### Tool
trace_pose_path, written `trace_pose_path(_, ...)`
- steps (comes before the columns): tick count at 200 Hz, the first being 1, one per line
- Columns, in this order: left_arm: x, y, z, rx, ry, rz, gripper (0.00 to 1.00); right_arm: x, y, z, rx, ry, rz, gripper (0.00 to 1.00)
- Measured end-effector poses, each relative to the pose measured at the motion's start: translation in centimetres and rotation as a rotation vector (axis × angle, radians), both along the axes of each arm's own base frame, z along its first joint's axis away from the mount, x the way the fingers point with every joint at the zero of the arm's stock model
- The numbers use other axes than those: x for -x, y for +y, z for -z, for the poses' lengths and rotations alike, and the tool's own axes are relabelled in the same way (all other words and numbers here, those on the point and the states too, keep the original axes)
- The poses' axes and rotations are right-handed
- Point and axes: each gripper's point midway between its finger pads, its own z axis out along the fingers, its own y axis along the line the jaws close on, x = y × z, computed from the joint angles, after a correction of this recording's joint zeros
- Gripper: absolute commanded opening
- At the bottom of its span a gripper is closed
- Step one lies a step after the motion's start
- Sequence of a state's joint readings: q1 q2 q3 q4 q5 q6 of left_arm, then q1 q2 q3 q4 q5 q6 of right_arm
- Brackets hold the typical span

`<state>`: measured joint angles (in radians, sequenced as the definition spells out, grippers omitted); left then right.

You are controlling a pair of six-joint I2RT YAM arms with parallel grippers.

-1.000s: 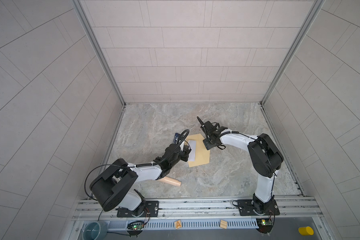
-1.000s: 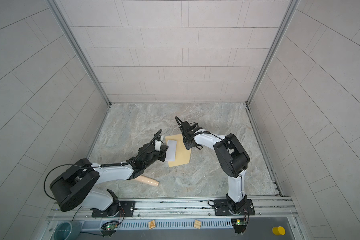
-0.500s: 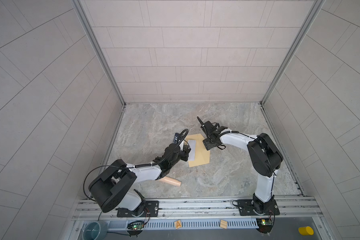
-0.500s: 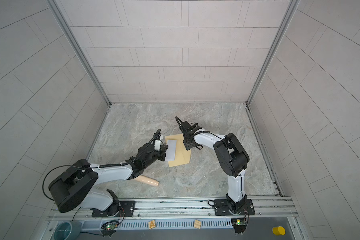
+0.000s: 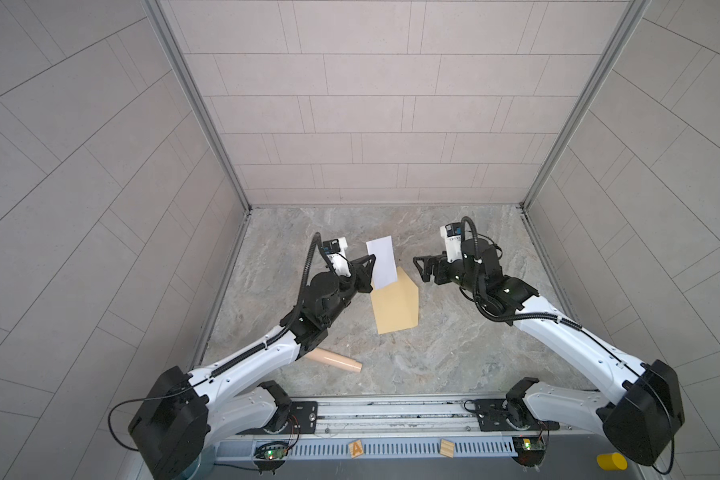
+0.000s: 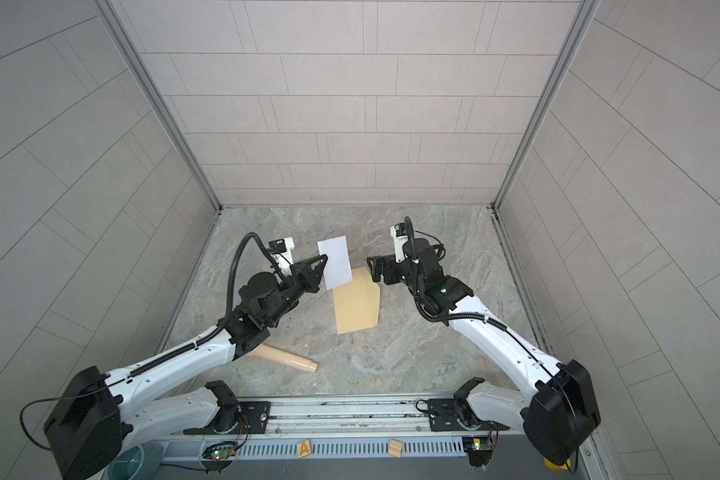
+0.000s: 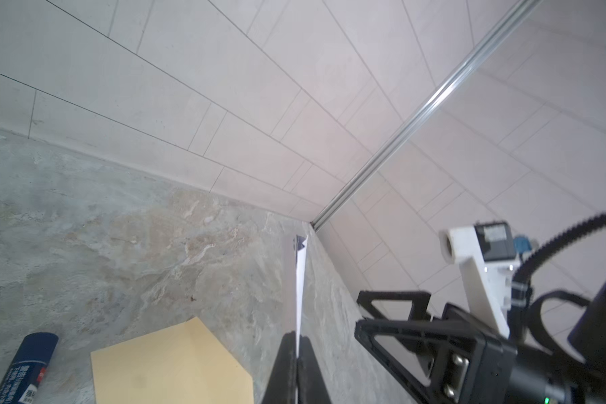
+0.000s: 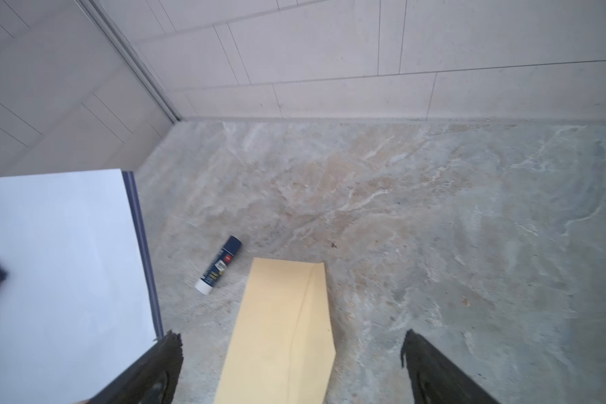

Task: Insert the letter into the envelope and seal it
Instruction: 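Raise the folded letter with the left gripper while right gripper reaches toward it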

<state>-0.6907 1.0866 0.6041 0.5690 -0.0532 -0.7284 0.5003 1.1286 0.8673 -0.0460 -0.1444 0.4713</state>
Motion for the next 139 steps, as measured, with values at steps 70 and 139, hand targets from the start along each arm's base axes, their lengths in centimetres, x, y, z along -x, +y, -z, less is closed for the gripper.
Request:
trace_pose_path(70,-0.6,0.6,-3.4,0.335,0.043,0.053,0.0,1.1,2.8,-2.8,-0.533,-0.023,-0.082,0.99)
trace_pose_path(139,-0.4,-0.6,-4.5,0.447,0.047,0.139,0.0,0.7,5.8,-4.7,-0.826,0.029,-0.228,0.82)
